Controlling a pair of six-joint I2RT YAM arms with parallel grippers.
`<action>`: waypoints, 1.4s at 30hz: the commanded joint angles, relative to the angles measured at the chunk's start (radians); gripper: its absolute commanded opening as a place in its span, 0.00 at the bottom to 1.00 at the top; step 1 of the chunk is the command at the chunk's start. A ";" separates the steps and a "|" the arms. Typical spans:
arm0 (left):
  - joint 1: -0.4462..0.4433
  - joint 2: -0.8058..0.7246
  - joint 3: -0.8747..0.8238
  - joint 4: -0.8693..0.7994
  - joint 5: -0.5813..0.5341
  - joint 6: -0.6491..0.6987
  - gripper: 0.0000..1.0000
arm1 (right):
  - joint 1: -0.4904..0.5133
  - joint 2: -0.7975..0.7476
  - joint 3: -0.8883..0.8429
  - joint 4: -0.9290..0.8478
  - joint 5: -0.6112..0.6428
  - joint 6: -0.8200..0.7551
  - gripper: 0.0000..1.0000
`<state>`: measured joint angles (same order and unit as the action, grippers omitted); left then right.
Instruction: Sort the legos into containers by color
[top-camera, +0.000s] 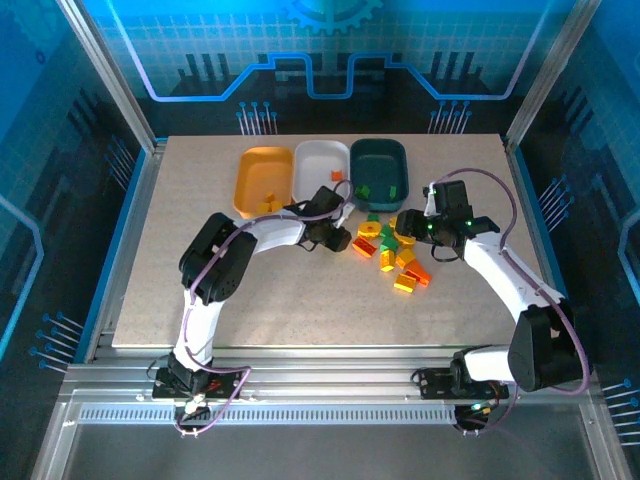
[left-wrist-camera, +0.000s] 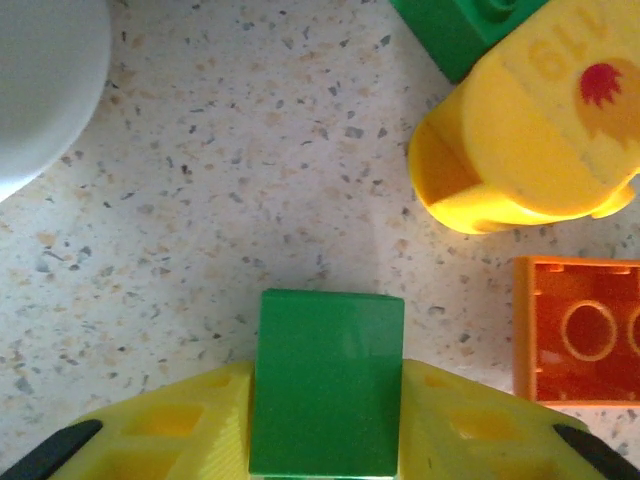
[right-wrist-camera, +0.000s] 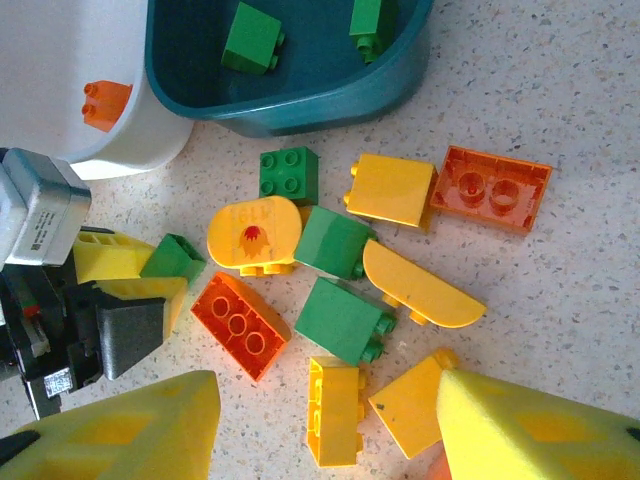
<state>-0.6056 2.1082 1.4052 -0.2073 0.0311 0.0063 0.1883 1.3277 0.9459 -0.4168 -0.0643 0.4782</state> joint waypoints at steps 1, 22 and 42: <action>-0.024 -0.030 -0.006 -0.052 0.012 0.014 0.36 | -0.019 -0.028 -0.013 0.018 -0.013 -0.004 0.61; 0.012 0.019 0.477 -0.324 -0.040 -0.101 0.29 | -0.095 -0.031 -0.037 0.050 -0.065 0.034 0.61; 0.031 0.263 0.989 -0.302 0.176 -0.098 0.99 | -0.082 -0.021 -0.037 0.032 -0.063 0.018 0.62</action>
<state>-0.5495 2.5309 2.4554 -0.5930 0.1535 -0.1234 0.0605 1.2984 0.9047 -0.3809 -0.1352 0.5053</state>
